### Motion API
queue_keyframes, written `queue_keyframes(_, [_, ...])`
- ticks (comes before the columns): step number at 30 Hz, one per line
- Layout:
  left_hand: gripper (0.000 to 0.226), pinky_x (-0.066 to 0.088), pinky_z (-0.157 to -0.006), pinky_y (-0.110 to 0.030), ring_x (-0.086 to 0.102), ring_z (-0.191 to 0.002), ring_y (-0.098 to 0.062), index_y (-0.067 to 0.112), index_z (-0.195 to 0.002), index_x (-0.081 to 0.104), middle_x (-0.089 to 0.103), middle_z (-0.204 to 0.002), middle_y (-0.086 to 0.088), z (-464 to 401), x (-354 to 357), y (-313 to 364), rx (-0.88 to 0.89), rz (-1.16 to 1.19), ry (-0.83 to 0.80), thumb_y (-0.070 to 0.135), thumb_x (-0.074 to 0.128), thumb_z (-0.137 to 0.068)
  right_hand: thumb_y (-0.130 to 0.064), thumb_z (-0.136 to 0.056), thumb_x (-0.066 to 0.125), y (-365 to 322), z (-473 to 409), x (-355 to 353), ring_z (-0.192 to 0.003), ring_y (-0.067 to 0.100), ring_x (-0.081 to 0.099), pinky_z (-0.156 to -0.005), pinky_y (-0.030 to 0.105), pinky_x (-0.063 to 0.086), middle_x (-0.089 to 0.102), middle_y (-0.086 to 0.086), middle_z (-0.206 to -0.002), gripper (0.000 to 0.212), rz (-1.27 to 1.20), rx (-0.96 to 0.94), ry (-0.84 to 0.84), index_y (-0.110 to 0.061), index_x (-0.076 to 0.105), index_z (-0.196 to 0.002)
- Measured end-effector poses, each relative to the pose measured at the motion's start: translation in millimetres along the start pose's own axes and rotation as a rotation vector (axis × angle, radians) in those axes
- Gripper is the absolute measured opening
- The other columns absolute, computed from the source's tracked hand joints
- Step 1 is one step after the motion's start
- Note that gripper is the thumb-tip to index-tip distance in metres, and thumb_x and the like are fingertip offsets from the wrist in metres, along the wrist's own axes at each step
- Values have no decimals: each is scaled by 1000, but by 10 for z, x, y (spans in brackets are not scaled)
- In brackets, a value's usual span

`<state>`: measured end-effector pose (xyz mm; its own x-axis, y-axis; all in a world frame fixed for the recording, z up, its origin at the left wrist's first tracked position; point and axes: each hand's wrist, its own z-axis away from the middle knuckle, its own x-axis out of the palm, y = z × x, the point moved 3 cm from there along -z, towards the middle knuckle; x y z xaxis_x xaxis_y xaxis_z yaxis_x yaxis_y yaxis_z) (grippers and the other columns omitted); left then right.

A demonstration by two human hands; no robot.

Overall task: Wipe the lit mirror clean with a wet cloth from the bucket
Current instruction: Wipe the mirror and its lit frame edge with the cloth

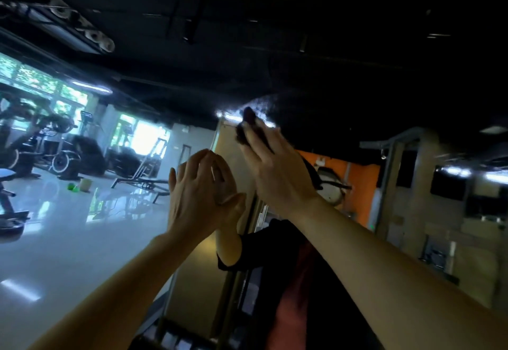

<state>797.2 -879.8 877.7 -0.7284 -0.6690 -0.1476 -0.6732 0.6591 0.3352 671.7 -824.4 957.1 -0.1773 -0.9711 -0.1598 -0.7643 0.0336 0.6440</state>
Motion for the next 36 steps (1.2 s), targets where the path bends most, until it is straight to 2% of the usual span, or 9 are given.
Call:
queue_keyframes(6, [87, 36, -106, -60, 45, -129, -32, 14, -134, 50, 49, -140, -9, -103, -113, -198, 4, -61, -6, 48, 86, -62, -7, -92, 55, 293, 105, -83, -147, 42, 20, -122, 50, 17, 31, 23, -156, 60, 137, 441, 88, 1, 37, -148])
queue_keyframes(13, [84, 37, -105, -60, 47, -127, -32, 14, -130, 52, 51, -140, -9, -130, -179, -503, -19, -36, 23, 49, 85, -61, -23, -99, 35, -595, -572, 448, -149, 40, 15, -121, 50, 21, 26, 18, -160, 56, 8, 104, -22, -4, 32, -152])
queue_keyframes(15, [76, 37, -105, -58, 47, -126, -29, 15, -125, 55, 53, -136, -7, -100, -213, -580, -39, -4, 14, 44, 85, -61, -37, -98, 36, -833, -545, 572, -148, 37, 23, -119, 48, 26, 35, 16, -157, 57, -50, -50, -103, -6, 46, -145])
queue_keyframes(17, [77, 36, -105, -56, 47, -126, -26, 16, -126, 55, 52, -135, -4, -56, -243, -630, -54, -30, -22, 41, 87, -61, -27, -96, 47, -785, -454, 507, -143, 37, 33, -117, 49, 32, 45, 15, -150, 45, -89, -69, -54, -6, 57, -136])
queue_keyframes(20, [92, 32, -110, -53, 40, -134, -26, 13, -139, 46, 45, -144, -6, -24, -296, -653, -87, -83, -71, 47, 86, -63, -10, -96, 34, -350, -355, 290, -144, 40, 29, -120, 50, 19, 38, 19, -154, 49, 14, 216, 47, -3, 47, -143])
queue_keyframes(23, [102, 26, -115, -50, 31, -140, -25, 14, -147, 36, 34, -153, -5, -64, -329, -655, -137, -92, -95, 52, 84, -66, -8, -97, 44, -55, -444, 191, -147, 43, 19, -122, 50, 13, 28, 23, -158, 54, 112, 410, 82, 1, 34, -149])
queue_keyframes(28, [98, 27, -114, -52, 35, -138, -26, 16, -145, 40, 37, -152, -4, -143, -345, -746, -149, -47, -51, 42, 88, -63, -8, -95, 47, -419, -884, 385, -143, 44, 29, -118, 50, 25, 37, 24, -153, 53, 129, 228, 72, 3, 40, -146])
queue_keyframes(33, [65, 34, -109, -55, 42, -134, -31, 14, -136, 52, 44, -147, -9, -176, -375, -1027, -175, -23, -1, 26, 79, -78, -11, -96, 36, -1056, -953, 685, -145, 36, 29, -117, 44, 27, 41, 14, -153, 48, -60, -101, -34, -4, 50, -141])
queue_keyframes(36, [62, 34, -108, -55, 43, -133, -31, 15, -138, 50, 44, -147, -8, -131, -432, -1228, -200, -60, -34, 24, 75, -82, -4, -88, 50, -969, -948, 675, -138, 39, 41, -111, 48, 38, 50, 17, -146, 46, -95, -73, 12, -1, 57, -134])
